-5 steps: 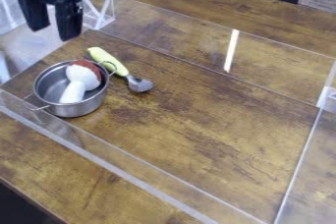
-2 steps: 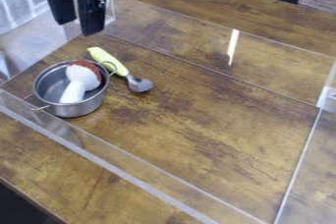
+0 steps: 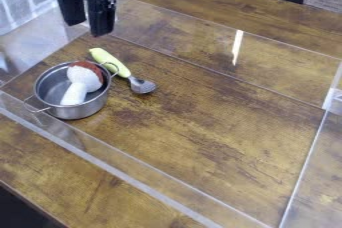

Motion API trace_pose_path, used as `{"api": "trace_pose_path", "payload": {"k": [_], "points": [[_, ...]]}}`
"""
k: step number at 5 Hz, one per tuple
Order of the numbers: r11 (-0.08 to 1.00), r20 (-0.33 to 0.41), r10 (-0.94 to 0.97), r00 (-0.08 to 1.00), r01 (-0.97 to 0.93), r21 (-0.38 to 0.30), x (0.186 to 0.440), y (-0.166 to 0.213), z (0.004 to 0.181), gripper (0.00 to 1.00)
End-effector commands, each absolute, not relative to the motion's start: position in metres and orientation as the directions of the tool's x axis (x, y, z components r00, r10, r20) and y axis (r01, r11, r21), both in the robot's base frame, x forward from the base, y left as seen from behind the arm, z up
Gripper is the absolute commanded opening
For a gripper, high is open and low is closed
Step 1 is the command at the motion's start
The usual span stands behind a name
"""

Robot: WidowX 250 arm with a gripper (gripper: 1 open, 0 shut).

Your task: Put the mushroom in the silver pot

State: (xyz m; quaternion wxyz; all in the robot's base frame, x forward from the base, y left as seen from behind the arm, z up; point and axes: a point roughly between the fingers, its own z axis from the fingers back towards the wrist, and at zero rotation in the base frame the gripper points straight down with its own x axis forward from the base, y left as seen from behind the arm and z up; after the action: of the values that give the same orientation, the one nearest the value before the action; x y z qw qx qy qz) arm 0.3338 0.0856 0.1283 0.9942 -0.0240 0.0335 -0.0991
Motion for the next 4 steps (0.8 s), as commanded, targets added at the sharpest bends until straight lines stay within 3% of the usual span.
{"api": "trace_pose_path", "payload": {"k": [1, 2, 4], "points": [[0.993, -0.012, -0.119, 0.993, 0.118, -0.029, 0.331, 0.092, 0.152, 1.0], [0.998, -0.023, -0.051, 0.998, 0.05, -0.036, 0.324, 0.093, 0.157, 1.0], [0.992, -0.058, -0.116, 0.992, 0.112, -0.059, 0.336, 0.072, 0.141, 1.0]]}}
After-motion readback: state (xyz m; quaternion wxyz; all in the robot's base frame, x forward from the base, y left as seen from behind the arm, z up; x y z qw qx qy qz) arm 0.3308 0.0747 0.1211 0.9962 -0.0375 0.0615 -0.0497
